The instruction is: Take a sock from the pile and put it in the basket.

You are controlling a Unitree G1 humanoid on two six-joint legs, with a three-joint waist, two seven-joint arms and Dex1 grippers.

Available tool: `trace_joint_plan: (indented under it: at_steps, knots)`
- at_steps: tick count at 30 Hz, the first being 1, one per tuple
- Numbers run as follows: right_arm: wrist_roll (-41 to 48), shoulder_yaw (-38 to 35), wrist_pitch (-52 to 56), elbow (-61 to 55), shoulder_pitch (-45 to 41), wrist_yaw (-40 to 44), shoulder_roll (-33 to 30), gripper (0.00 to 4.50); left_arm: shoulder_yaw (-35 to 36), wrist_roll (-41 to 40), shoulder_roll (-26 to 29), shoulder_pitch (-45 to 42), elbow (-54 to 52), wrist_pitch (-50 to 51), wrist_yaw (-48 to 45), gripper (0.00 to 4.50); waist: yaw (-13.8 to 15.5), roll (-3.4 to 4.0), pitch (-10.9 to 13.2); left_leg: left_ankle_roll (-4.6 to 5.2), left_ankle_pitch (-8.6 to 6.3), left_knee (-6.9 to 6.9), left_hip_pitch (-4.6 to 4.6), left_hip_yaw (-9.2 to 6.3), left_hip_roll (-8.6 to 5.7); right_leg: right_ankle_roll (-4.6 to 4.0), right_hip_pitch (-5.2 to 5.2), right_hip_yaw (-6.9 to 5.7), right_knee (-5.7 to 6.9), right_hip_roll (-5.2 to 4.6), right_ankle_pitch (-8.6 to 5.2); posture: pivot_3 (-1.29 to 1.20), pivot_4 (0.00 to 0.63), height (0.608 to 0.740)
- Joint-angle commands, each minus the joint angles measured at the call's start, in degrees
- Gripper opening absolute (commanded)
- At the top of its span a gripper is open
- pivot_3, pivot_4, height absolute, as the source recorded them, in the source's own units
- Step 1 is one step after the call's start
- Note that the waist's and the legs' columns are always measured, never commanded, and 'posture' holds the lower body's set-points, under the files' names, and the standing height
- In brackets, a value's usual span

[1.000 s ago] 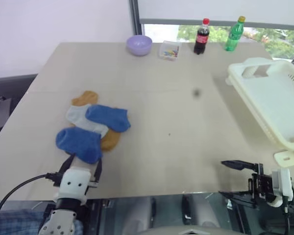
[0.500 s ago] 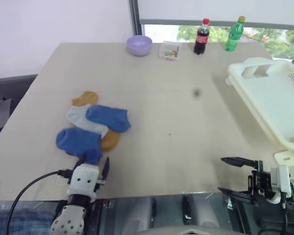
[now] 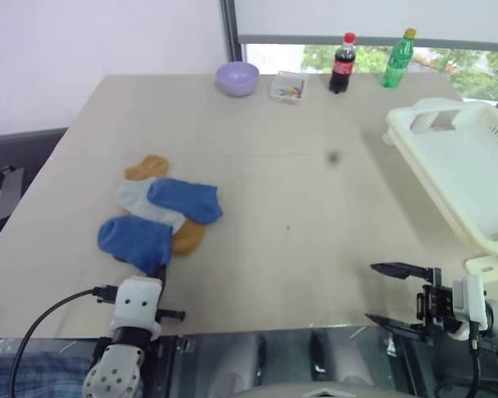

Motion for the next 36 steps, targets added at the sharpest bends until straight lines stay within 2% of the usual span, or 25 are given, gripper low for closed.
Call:
trace_joint_plan:
  at_steps: [1,4,7,19,23,28,32,36]
  knots:
    - [0.4,-0.2,-0.6,-1.4,0.1,-0.3,-0.4,3.92,-3.5,-3.5,0.9,-0.5,-4.1,3.1,-3.7,0.03,0.0,-0.01,0.0,0.00,0.00,0.01,-0.01,0.01,0.00,0.00,0.00,0.00,0.00,0.00,0.00,0.00,0.150,0.735]
    - [0.2,0.0,-0.7,-1.3,-0.2,-0.3,-0.4,3.92,-7.7,-5.7,2.5,-1.1,-7.3,5.9,-7.7,0.03,-0.1,-0.23,0.1,0.10,0.06,0.01,-0.03,0.03,-0.01,0.00,-0.02,0.02,-0.01,0.00,0.00,0.00,0.150,0.735]
    - [0.2,0.0,-0.8,-1.2,-0.4,-0.5,-0.4,3.92,-11.5,-9.8,2.7,-3.4,-10.6,13.4,-9.5,0.03,-0.1,-0.24,0.2,0.22,0.13,0.00,-0.05,0.01,0.00,-0.01,-0.03,0.01,-0.01,0.01,0.00,0.00,0.150,0.735]
    - [0.0,-0.5,-1.0,-1.4,-0.4,-1.2,-0.7,3.92,-19.0,-21.4,6.0,-24.4,-10.0,33.6,-16.2,0.03,-0.1,-0.22,0.2,0.26,0.16,0.04,0.01,-0.01,-0.02,-0.01,0.01,0.02,0.08,0.13,0.01,0.00,0.150,0.735]
    - [0.0,-0.5,-1.0,-1.8,-0.1,-1.4,-0.7,3.92,-23.2,-24.6,4.7,-31.3,-6.8,41.1,-17.3,0.03,-0.1,-0.23,0.2,0.26,0.16,0.04,0.00,0.00,-0.06,-0.02,0.01,0.05,0.07,0.12,0.01,0.00,0.150,0.735]
    - [0.3,-1.3,-1.3,-2.4,1.2,-1.5,-0.9,3.92,-27.3,-25.9,2.2,-39.2,-2.1,45.4,-18.0,0.03,0.0,-0.23,0.2,0.27,0.17,0.09,0.03,-0.04,-0.06,-0.02,0.06,0.03,0.12,0.16,0.01,0.00,0.150,0.735]
    - [0.4,-1.8,-1.2,-2.4,1.6,-1.5,-1.3,3.92,-29.6,-28.4,-4.1,-45.8,1.7,54.3,-14.8,0.03,0.0,-0.24,0.2,0.27,0.17,0.14,0.06,-0.04,-0.07,-0.01,0.13,0.04,0.11,0.16,0.02,0.00,0.150,0.735]
    - [0.5,-2.1,-1.1,-2.4,1.6,-1.5,-1.5,3.92,-31.7,-29.6,-7.6,-50.3,5.2,59.7,-14.4,0.03,-0.1,-0.26,0.2,0.27,0.17,0.20,0.05,-0.07,-0.11,0.00,0.17,0.03,0.12,0.15,0.02,0.00,0.150,0.735]
